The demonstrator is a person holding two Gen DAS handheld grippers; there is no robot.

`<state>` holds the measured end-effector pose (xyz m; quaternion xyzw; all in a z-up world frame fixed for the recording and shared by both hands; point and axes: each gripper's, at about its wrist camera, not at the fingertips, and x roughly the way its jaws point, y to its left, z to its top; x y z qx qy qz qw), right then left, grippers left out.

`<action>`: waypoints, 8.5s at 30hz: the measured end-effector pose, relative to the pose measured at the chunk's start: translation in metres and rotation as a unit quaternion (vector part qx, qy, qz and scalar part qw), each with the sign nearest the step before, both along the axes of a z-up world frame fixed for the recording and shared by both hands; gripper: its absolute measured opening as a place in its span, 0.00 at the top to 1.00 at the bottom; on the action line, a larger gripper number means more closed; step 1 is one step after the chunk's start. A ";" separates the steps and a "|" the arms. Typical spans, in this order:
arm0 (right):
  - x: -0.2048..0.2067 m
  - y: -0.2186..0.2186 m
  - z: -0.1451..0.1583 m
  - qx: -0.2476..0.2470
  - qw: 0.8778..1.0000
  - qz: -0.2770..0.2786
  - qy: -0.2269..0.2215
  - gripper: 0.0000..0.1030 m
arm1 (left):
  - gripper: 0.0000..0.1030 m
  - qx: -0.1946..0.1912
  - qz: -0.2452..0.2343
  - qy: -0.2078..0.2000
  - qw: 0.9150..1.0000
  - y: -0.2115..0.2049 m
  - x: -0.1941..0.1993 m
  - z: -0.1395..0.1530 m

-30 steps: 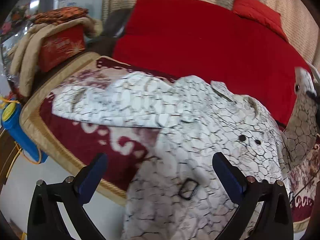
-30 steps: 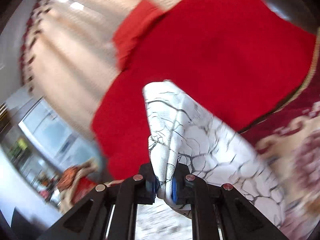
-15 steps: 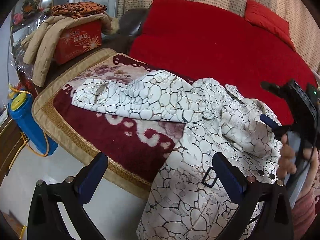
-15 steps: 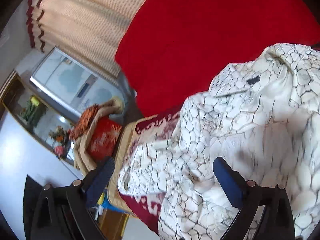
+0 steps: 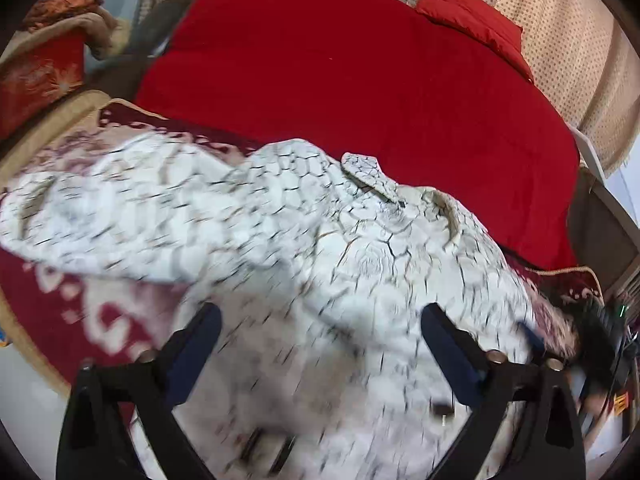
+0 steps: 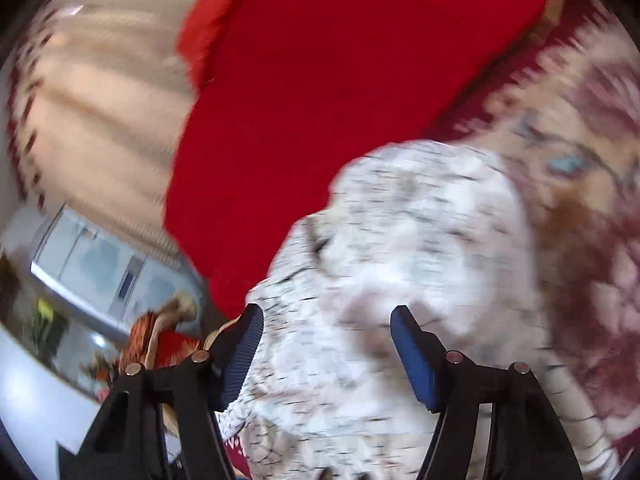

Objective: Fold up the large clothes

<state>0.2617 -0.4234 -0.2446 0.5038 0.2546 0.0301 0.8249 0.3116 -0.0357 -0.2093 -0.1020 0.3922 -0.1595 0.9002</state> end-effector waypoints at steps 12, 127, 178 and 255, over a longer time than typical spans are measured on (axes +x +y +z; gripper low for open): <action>-0.004 0.004 -0.002 -0.003 0.999 0.036 -0.025 0.50 | 0.38 0.107 -0.003 0.075 0.991 -0.043 0.048 -0.037; 0.003 -0.004 0.033 -0.192 0.981 0.009 0.018 0.23 | 0.30 0.205 -0.051 0.015 0.977 -0.002 0.038 -0.003; 0.040 0.110 0.005 -0.330 0.922 0.184 0.085 0.48 | 0.22 0.259 -0.049 -0.029 0.964 -0.055 0.021 -0.030; -0.279 0.045 0.043 -0.388 0.906 0.111 0.132 0.28 | 0.11 0.122 -0.021 0.059 0.991 0.217 -0.222 -0.072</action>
